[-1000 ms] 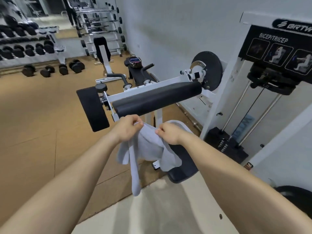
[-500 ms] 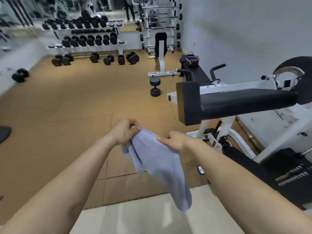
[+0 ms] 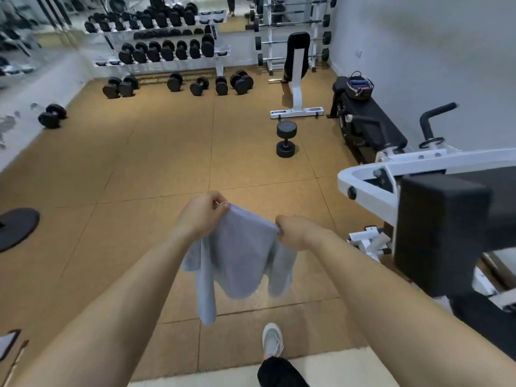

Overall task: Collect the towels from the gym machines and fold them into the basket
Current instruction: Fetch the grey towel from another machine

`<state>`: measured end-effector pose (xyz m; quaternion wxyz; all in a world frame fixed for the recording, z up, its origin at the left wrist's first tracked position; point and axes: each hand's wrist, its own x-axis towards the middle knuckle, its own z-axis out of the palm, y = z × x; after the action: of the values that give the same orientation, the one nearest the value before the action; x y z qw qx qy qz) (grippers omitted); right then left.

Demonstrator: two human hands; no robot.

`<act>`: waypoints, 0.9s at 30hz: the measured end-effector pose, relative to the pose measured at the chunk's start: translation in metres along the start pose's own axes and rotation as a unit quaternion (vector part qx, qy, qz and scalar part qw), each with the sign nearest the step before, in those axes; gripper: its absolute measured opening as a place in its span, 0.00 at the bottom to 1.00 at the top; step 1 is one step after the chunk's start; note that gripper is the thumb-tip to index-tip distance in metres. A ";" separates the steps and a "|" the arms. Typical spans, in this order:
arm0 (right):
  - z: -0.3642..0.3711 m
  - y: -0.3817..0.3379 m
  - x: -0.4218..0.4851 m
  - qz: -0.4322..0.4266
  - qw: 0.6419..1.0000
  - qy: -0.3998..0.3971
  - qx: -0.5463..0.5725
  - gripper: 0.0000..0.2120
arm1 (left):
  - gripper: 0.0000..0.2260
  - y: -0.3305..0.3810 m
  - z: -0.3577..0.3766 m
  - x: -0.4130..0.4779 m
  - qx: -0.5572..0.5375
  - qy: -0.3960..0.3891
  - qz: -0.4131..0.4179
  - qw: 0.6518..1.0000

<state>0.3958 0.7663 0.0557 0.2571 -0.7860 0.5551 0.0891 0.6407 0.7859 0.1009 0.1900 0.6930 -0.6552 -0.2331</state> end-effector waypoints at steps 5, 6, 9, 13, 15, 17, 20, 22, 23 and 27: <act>-0.061 0.017 0.121 0.018 0.999 -0.031 0.024 0.07 | 0.05 -0.012 -0.023 0.135 0.021 -0.035 -0.011 0.999; -0.080 0.021 0.143 0.016 0.999 -0.039 0.024 0.08 | 0.05 -0.010 -0.029 0.163 0.025 -0.038 -0.010 0.999; -0.138 0.036 0.199 0.020 0.998 -0.039 0.040 0.13 | 0.05 0.003 -0.046 0.242 0.039 -0.039 0.010 0.998; -0.206 0.059 0.267 0.041 0.998 -0.031 0.048 0.15 | 0.06 0.017 -0.061 0.346 0.053 -0.038 0.022 0.998; -0.237 0.074 0.300 0.050 0.997 -0.035 0.045 0.15 | 0.06 0.020 -0.064 0.402 0.054 -0.036 0.032 0.997; -0.262 0.092 0.338 0.062 0.997 -0.037 0.033 0.15 | 0.06 0.023 -0.063 0.459 0.057 -0.039 0.043 0.997; -0.298 0.122 0.399 0.091 0.995 -0.019 0.026 0.09 | 0.10 0.034 -0.060 0.547 0.059 -0.054 0.069 0.994; -0.322 0.142 0.440 0.113 0.993 -0.006 0.028 0.06 | 0.10 0.044 -0.057 0.610 0.053 -0.071 0.084 0.992; -0.335 0.152 0.461 0.127 0.991 0.001 0.034 0.07 | 0.08 0.050 -0.056 0.644 0.049 -0.080 0.093 0.991; -0.388 0.193 0.532 0.181 0.982 0.026 0.055 0.11 | 0.05 0.083 -0.051 0.770 0.032 -0.116 0.122 0.985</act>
<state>0.3577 0.0824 0.1007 0.2650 -0.6595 0.6986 0.0825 0.6274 0.0105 0.1325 0.1171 0.5823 -0.7593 -0.2657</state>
